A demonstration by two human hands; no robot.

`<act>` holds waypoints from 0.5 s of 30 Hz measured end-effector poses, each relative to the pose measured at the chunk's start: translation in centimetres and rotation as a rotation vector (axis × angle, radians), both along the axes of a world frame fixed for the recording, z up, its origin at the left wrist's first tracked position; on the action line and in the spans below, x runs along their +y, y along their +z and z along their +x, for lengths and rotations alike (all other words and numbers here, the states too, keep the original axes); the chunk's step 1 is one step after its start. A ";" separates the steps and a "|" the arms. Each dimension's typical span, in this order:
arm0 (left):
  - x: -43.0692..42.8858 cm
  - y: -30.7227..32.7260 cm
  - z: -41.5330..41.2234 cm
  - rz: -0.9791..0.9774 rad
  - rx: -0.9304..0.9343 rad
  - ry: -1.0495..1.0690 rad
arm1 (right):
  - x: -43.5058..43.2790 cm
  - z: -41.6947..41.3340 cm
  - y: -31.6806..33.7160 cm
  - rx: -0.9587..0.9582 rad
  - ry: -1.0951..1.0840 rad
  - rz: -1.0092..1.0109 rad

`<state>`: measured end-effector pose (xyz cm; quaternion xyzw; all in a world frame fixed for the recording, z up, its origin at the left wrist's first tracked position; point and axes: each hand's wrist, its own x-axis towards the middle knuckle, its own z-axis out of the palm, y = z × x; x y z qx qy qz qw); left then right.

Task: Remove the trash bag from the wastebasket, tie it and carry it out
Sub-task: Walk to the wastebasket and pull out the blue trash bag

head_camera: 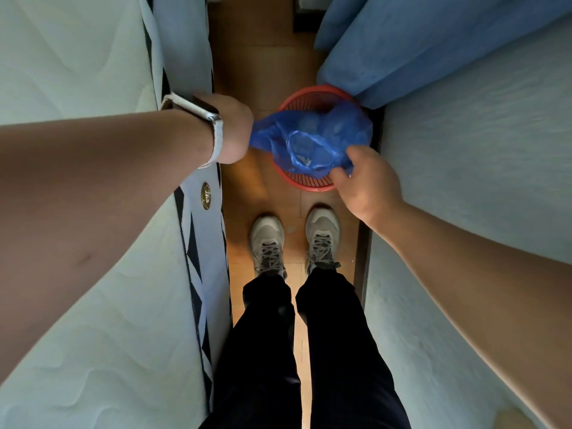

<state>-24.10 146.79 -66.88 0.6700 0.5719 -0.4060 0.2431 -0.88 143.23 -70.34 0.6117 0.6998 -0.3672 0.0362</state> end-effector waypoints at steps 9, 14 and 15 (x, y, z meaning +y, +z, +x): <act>-3.3 2.0 0.6 0.355 -0.602 0.528 | 0.2 0.0 4.0 0.090 -0.139 0.058; -4.7 6.0 2.0 0.389 -0.776 0.732 | 0.3 0.6 7.4 0.098 0.010 0.238; -4.9 7.0 2.3 0.400 -0.803 0.740 | 0.3 0.8 8.5 0.103 0.021 0.260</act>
